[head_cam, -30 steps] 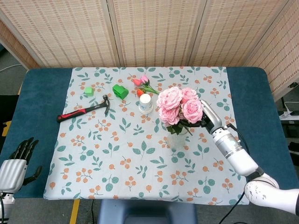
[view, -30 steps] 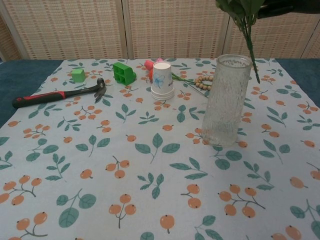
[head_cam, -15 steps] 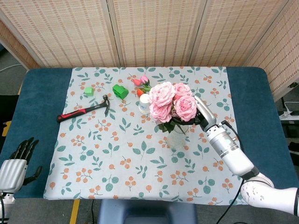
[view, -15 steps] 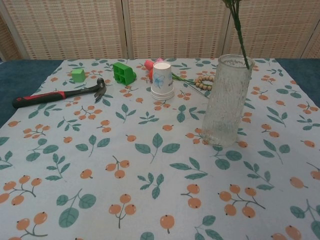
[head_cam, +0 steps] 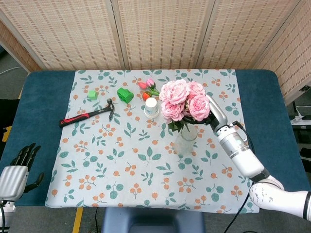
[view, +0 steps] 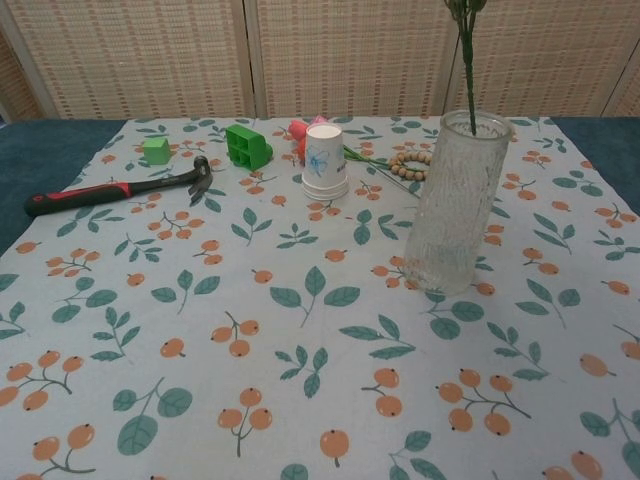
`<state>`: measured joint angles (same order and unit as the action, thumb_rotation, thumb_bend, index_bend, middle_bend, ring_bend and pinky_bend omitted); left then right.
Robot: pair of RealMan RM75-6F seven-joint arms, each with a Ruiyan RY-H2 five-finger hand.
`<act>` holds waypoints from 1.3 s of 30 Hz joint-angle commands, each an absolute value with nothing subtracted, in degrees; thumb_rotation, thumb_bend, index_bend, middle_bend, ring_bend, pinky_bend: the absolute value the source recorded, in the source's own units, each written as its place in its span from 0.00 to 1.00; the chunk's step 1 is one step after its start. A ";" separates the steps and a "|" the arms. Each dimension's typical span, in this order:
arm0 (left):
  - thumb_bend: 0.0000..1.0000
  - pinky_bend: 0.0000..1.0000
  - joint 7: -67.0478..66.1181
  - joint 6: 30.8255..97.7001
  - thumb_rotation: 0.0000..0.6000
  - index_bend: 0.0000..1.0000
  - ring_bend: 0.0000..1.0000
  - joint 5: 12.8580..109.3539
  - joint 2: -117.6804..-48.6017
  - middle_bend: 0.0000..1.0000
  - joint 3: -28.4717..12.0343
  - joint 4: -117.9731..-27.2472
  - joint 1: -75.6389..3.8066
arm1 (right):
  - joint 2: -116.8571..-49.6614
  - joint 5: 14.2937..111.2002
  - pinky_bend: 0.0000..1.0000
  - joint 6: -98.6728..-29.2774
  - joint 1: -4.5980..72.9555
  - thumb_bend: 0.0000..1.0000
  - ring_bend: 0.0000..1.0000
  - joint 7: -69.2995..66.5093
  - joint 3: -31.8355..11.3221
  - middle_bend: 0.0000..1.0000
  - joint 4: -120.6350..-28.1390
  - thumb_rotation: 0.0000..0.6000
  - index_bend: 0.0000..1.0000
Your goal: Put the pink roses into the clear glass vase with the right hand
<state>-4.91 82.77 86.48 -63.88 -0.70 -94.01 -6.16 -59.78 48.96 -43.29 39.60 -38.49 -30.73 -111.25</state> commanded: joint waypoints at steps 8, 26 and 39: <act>0.37 0.28 -4.70 82.83 1.00 0.00 0.05 86.30 -63.83 0.01 -0.79 -93.93 -6.11 | -61.80 53.87 1.00 -36.75 38.86 0.46 1.00 -43.33 -29.47 1.00 -105.16 1.00 0.64; 0.37 0.29 -4.90 82.63 1.00 0.00 0.05 86.45 -64.04 0.01 -0.72 -93.74 -6.25 | -53.35 71.14 1.00 -36.39 31.61 0.01 1.00 -45.60 -27.05 1.00 -107.25 1.00 0.05; 0.37 0.29 -3.97 82.36 1.00 0.00 0.05 85.48 -64.20 0.01 -1.23 -92.97 -6.38 | -65.78 86.31 1.00 -80.10 8.09 0.01 0.94 -9.43 -12.44 1.00 -93.74 1.00 0.46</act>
<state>-3.99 82.32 85.45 -64.21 -1.22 -92.95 -6.39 -58.06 83.64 -68.65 15.82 -20.87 -17.21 -102.00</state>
